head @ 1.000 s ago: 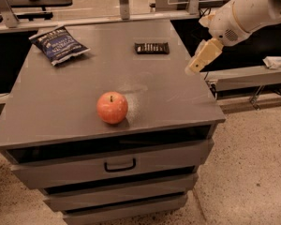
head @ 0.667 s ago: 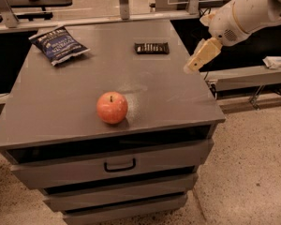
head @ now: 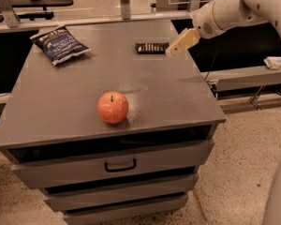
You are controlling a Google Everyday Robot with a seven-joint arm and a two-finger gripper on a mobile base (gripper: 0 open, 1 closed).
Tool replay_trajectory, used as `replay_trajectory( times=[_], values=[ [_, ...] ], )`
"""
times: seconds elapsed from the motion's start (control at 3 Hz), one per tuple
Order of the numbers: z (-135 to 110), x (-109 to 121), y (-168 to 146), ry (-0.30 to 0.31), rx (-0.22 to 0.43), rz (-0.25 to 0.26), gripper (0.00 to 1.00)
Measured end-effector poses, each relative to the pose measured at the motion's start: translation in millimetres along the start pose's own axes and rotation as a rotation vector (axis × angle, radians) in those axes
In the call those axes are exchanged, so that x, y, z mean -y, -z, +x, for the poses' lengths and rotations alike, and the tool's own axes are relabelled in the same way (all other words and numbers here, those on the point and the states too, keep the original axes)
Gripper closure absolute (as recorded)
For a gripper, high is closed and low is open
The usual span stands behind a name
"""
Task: Move rxbar chocolate near apple
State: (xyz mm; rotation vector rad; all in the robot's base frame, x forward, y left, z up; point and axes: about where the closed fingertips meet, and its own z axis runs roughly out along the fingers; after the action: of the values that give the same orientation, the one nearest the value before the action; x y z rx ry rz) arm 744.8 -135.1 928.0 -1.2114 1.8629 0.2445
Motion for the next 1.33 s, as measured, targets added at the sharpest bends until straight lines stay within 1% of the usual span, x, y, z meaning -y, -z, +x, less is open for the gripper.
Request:
replay_trajectory(
  times=[0.33, 0.67, 1.0, 1.33],
  values=[
    [-6.5, 12.5, -40.2, -0.087, 0.065, -0.038, 0.0],
    [-3.6, 16.0, -82.8, -0.151, 0.069, -0.069, 0.0],
    [8.0, 23.1, -113.3, -0.184, 0.039, -0.078, 0.0],
    [21.0, 32.5, -125.8, -0.19, -0.001, -0.068, 0.18]
  ],
)
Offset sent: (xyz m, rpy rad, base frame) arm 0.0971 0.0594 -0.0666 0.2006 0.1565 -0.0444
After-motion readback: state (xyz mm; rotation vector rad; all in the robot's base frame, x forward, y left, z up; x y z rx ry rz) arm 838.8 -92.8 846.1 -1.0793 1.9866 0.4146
